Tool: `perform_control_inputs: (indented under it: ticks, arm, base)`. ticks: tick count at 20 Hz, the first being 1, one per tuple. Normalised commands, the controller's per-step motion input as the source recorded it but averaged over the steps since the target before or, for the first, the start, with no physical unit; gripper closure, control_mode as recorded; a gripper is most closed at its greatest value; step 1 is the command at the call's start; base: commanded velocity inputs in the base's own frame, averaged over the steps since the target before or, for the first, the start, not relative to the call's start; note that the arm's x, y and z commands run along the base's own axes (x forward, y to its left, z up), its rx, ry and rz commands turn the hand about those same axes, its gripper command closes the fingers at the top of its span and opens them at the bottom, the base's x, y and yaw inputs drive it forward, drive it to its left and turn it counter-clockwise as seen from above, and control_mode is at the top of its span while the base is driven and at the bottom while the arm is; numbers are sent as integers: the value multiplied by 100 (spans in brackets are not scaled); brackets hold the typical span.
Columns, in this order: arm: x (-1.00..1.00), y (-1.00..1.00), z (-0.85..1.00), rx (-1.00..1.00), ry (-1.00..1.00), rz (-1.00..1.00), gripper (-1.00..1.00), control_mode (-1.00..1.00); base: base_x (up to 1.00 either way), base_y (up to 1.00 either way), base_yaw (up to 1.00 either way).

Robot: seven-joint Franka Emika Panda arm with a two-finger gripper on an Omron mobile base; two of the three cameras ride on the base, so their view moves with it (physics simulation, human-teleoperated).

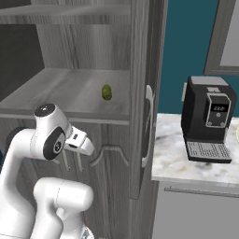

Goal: Pick the cucumbers from the cabinet and place them in one bowl. Pick the kiwi from the sink and place it in the other bowl.

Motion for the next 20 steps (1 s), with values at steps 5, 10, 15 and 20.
perform_control_inputs:
  ticks: [5,10,15,20]
  arm:
    - [0,-2,75,-10,-11,0,-100,-100]
    - [3,-5,70,-8,-14,6,-100,-100]
    - [7,-10,66,-6,-11,5,-100,-100]
    - [45,-13,33,1,-1,9,-100,-100]
  base:
    - [0,0,0]
    - [0,0,0]
    - [0,0,0]
    - [0,0,0]
